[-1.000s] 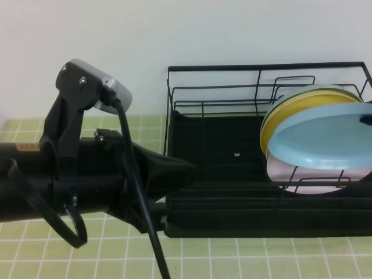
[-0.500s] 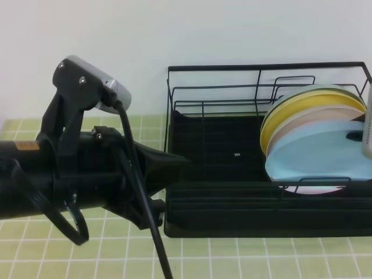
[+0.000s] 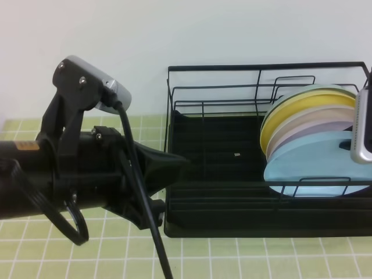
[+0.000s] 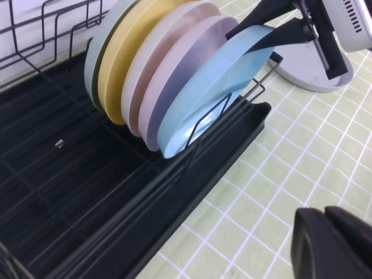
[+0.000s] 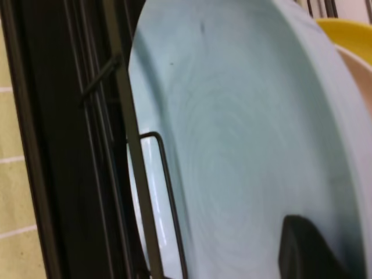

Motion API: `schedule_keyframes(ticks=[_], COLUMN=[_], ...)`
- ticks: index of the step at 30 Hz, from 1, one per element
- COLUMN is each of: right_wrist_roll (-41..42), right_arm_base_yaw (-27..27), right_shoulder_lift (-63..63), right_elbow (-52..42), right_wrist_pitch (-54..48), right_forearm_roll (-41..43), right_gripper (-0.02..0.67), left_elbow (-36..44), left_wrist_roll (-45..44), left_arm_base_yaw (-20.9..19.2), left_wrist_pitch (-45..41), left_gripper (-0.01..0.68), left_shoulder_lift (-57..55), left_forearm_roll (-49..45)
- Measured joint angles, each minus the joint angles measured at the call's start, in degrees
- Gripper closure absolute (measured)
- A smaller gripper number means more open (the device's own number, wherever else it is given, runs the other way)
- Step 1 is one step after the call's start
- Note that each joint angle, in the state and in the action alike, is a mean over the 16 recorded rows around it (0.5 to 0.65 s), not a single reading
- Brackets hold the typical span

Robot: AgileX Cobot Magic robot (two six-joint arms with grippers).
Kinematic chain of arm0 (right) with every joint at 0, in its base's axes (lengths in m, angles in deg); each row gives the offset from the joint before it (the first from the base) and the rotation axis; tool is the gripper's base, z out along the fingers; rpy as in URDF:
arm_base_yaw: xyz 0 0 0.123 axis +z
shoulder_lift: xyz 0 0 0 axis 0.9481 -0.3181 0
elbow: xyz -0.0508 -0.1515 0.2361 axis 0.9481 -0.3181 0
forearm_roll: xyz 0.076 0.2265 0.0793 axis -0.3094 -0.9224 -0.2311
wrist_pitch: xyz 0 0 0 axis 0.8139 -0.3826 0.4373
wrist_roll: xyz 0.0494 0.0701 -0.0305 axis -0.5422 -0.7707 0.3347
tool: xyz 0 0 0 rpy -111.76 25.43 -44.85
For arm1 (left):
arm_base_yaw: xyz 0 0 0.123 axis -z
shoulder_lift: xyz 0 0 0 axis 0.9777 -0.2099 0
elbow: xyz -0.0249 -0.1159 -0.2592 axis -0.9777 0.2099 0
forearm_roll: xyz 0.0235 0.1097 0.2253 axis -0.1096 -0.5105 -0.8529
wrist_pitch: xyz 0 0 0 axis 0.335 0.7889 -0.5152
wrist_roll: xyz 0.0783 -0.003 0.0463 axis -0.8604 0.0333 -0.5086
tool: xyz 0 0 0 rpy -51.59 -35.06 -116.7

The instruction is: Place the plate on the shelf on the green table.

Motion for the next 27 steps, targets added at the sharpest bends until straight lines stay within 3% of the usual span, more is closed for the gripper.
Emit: schedule_keyframes(ticks=[15,27], right_wrist_roll=[-0.3,-3.6], right_arm_base_yaw=[0.0,0.0], right_shoulder_lift=[-0.4,3.3], right_elbow=[0.0,0.0], right_wrist_pitch=[2.5,3.1], right_forearm_roll=[-1.2,-4.7], right_gripper=[0.403,0.374], left_elbow=[0.0,0.0], left_wrist_roll=[1.6,3.5], left_arm_base_yaw=[0.0,0.0], left_wrist_pitch=[-1.1,-1.8], left_gripper=[0.673,0.673], left_shoulder_lift=[0.0,0.0], left_forearm_roll=[-0.1,-2.7])
